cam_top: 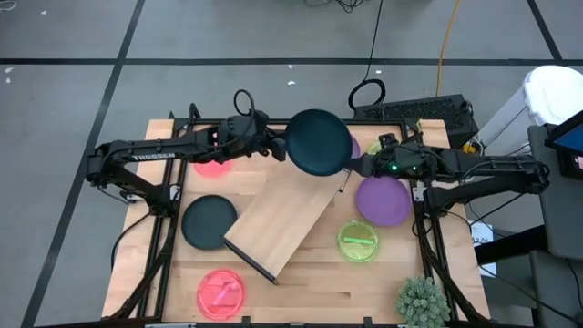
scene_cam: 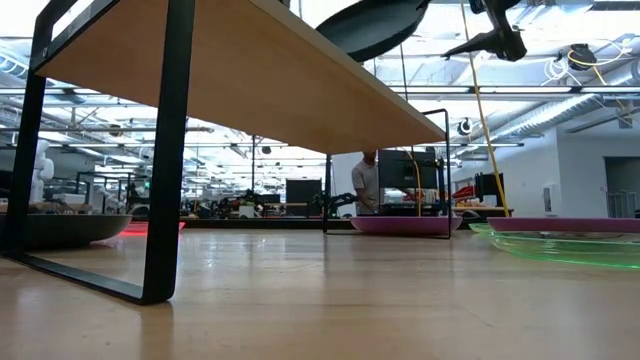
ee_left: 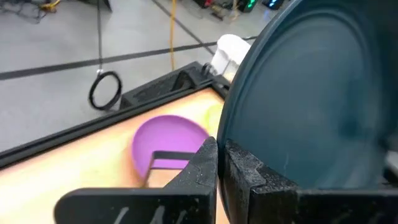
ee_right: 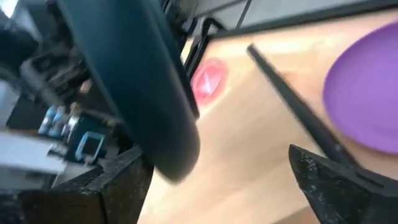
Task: Place and stack plates onto a shelf
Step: Put the right black plate on the shelf
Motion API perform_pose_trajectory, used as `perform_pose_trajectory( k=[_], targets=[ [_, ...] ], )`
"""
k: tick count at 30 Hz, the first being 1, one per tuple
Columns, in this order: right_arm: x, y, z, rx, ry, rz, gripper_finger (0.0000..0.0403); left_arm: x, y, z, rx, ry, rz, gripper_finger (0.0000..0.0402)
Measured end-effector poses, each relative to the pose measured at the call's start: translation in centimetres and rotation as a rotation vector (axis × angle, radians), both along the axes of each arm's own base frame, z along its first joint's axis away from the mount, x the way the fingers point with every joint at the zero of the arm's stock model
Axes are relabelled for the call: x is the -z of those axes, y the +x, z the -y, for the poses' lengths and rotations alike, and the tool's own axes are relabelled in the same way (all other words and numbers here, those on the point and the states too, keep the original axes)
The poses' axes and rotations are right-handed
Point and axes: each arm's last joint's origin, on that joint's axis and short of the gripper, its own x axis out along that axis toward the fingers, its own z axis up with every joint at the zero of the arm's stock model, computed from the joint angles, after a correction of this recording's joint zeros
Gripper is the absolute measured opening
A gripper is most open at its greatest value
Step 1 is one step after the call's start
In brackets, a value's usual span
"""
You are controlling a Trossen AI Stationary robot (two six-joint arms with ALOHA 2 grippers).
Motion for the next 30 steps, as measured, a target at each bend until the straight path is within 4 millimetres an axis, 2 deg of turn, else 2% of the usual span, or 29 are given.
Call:
perform_pose_trajectory(
  k=[9,19,24,30],
  targets=[
    [0.2,-0.1,0.5,-0.155,-0.02,-0.042,0.0357,0.9,-0.6,-0.8,-0.013,-0.111,-0.061,0.0008],
    [0.8,-0.5,0.5,-0.27,-0.077,-0.131,0.0357,0.9,-0.6,-0.8,0.041,-0.299,0.005,0.0008],
    [1.0,-1.0,0.4,-0.29,-0.086,-0.167,0.0357,-2.2,-1.3,-1.6,0.019,-0.319,0.082,0.0008],
    [0.6,-1.5,0.4,-0.292,-0.098,-0.146,0.0356,-4.5,-3.2,-3.1,-0.037,-0.344,-0.021,0.0008]
  ],
)
